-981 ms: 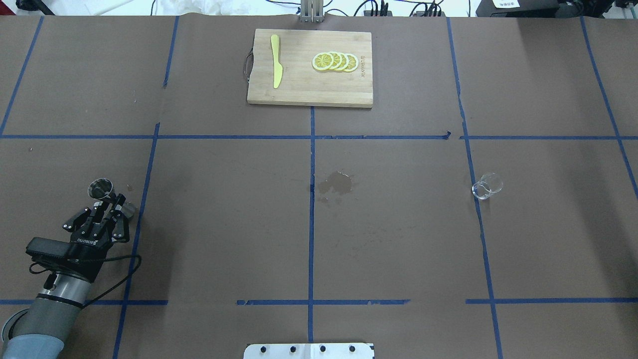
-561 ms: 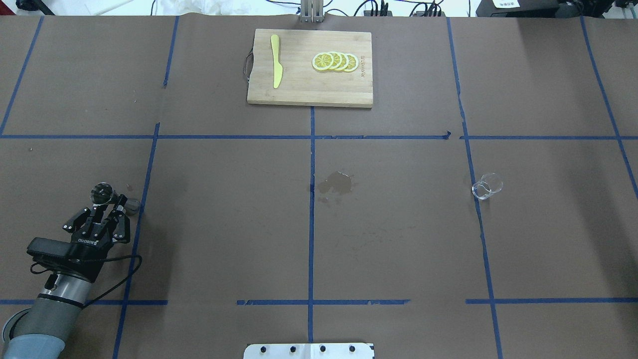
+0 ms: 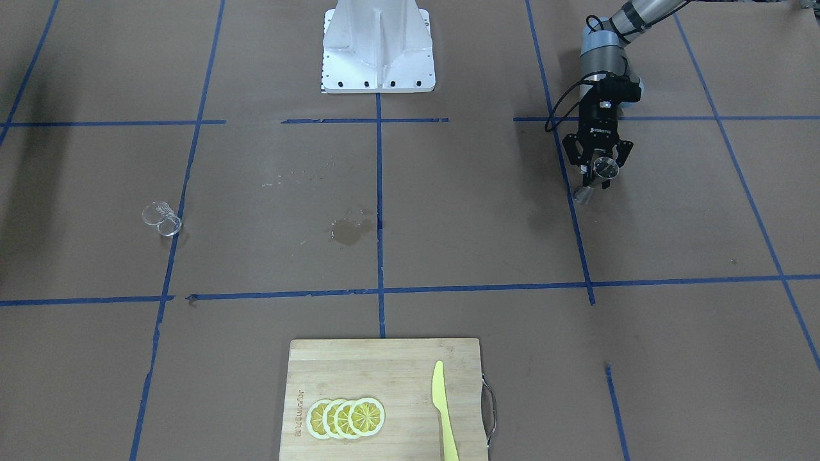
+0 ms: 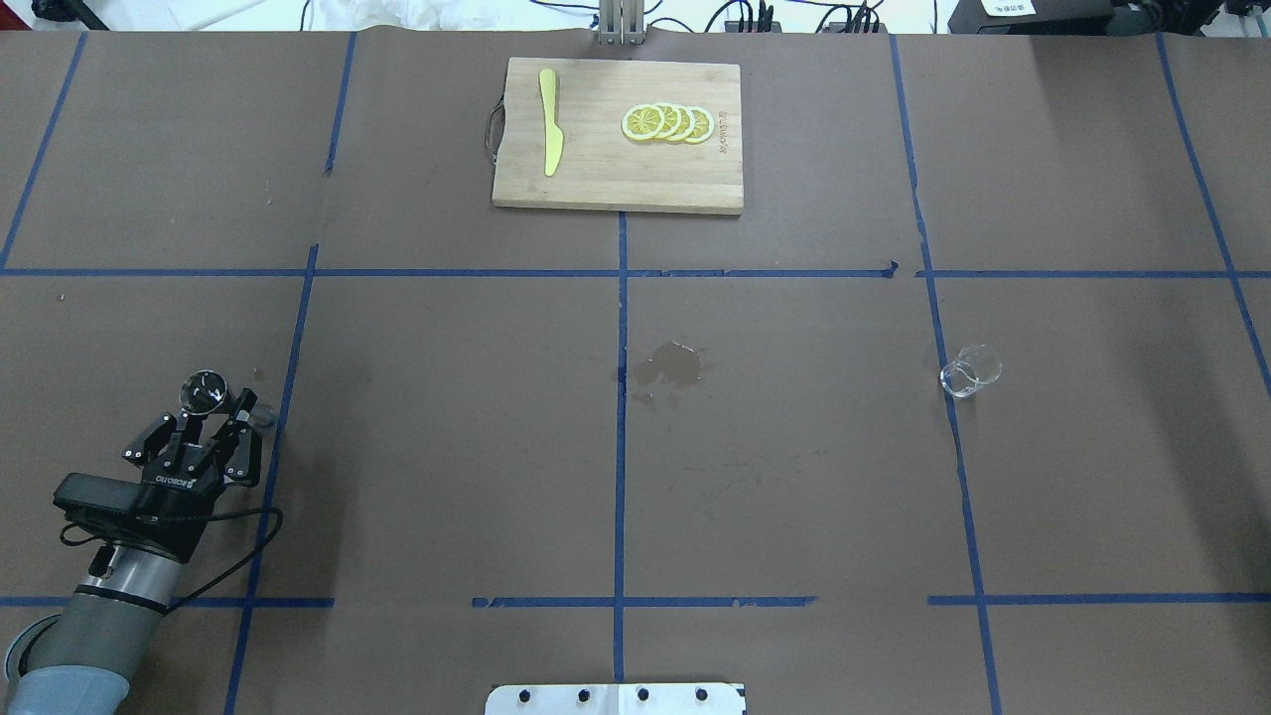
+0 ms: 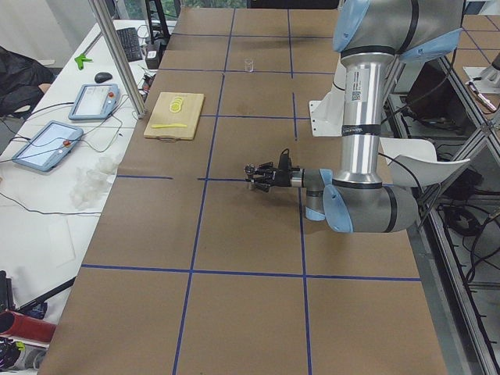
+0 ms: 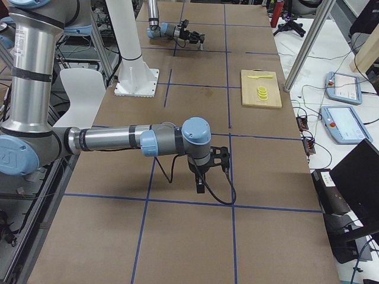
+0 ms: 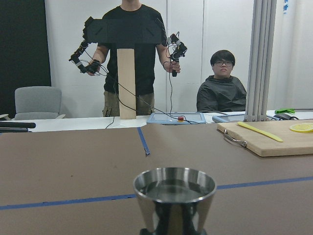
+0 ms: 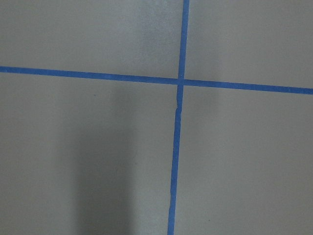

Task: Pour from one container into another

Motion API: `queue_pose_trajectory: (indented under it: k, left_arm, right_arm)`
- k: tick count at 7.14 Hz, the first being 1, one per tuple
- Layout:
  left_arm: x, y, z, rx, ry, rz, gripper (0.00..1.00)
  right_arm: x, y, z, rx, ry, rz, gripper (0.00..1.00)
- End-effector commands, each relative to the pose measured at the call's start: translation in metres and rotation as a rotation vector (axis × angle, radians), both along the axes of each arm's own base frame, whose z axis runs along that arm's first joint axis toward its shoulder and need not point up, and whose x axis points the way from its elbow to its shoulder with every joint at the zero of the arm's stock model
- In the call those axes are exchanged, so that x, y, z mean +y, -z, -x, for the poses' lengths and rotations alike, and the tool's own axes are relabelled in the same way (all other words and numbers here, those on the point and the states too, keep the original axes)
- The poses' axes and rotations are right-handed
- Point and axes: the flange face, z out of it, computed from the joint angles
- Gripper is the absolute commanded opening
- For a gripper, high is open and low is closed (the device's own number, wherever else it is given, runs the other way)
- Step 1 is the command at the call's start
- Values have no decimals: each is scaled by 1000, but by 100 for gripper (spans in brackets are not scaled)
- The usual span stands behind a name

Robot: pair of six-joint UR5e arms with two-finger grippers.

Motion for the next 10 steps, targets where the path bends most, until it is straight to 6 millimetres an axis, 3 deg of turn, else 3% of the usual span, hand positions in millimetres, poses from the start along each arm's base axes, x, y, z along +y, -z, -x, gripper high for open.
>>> queue_pose_trajectory:
  k: [1, 2, 3, 6, 7, 10]
  left_arm:
    - [2, 0, -1, -1, -4, 0, 69]
    - [2, 1, -1, 1, -5, -1, 81]
    - [1, 2, 0, 2, -1, -2, 99]
    - [-6, 15, 12, 75, 20, -10, 100]
    - [-11, 33, 18, 82, 31, -24, 100]
    - [-11, 46, 49, 95, 50, -115, 100]
  right_arm:
    - [-1, 1, -1, -1, -1, -3, 100]
    - [0, 1, -1, -1, -1, -1, 100]
    - [0, 1, -1, -1, 0, -2, 100]
    - [0, 1, -1, -1, -2, -4, 100]
    - [0, 0, -1, -1, -3, 0, 100]
    - [0, 0, -1, -4, -2, 2, 100]
